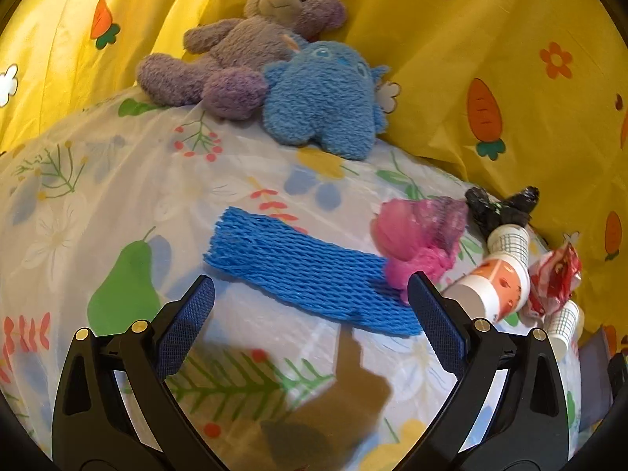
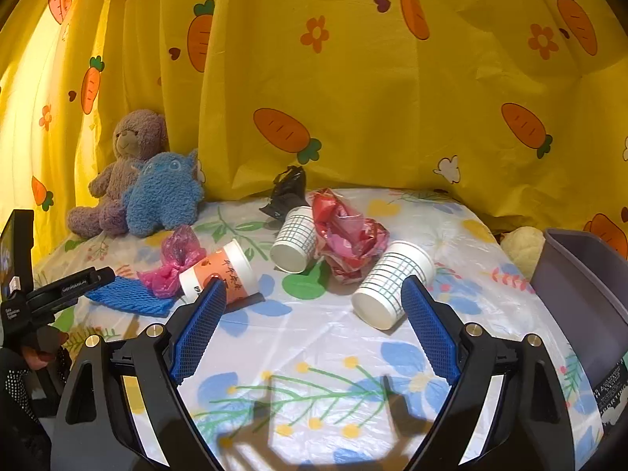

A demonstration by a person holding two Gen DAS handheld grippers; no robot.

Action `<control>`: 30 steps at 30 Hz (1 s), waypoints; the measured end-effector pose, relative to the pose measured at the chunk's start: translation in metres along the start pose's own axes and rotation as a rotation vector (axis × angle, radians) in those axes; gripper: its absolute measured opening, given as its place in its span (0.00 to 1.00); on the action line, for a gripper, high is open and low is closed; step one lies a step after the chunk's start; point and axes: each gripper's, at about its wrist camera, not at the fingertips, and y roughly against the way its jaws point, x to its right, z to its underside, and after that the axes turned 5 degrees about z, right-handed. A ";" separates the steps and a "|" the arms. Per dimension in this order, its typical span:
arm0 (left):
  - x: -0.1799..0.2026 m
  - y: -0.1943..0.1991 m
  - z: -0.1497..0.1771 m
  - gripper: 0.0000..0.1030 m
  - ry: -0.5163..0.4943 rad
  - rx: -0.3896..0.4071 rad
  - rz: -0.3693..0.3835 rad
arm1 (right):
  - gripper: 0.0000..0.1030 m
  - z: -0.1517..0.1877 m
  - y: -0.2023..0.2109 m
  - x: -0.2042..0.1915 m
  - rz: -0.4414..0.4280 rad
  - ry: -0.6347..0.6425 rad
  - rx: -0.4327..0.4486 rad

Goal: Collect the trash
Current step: 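Lower the left gripper onto the blue foam net and close it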

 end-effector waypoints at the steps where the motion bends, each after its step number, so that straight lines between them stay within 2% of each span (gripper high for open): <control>1: -0.006 -0.002 -0.003 0.94 0.025 -0.004 0.016 | 0.85 -0.003 -0.004 -0.004 -0.009 0.004 -0.006; 5: -0.015 -0.014 -0.010 0.94 0.078 -0.022 0.025 | 0.85 -0.015 -0.017 -0.023 -0.044 0.030 -0.016; 7: -0.017 -0.021 -0.013 0.91 0.083 -0.032 0.031 | 0.85 -0.019 -0.022 -0.032 -0.053 0.044 -0.018; 10: -0.022 -0.033 -0.015 0.78 0.119 -0.070 0.049 | 0.85 -0.022 -0.032 -0.043 -0.067 0.063 -0.029; 13: -0.025 -0.041 -0.016 0.61 0.148 -0.085 0.066 | 0.85 -0.022 -0.039 -0.051 -0.073 0.077 -0.041; 17: -0.028 -0.045 -0.015 0.31 0.171 -0.097 0.084 | 0.85 -0.020 -0.048 -0.055 -0.072 0.086 -0.058; 19: -0.032 -0.047 -0.015 0.22 0.190 -0.099 0.095 | 0.85 -0.020 -0.051 -0.054 -0.070 0.087 -0.067; 20: -0.034 -0.048 -0.014 0.12 0.203 -0.107 0.108 | 0.85 -0.019 -0.052 -0.054 -0.067 0.088 -0.069; 21: -0.036 -0.051 -0.014 0.08 0.219 -0.117 0.125 | 0.85 -0.018 -0.053 -0.054 -0.064 0.089 -0.071; 24: -0.038 -0.052 -0.012 0.04 0.236 -0.115 0.155 | 0.85 -0.017 -0.054 -0.053 -0.059 0.090 -0.077; 27: -0.039 -0.049 -0.011 0.03 0.265 -0.110 0.218 | 0.85 -0.017 -0.056 -0.051 -0.054 0.084 -0.081; 30: -0.035 -0.038 -0.013 0.03 0.246 -0.076 0.229 | 0.85 -0.017 -0.058 -0.050 -0.052 0.081 -0.082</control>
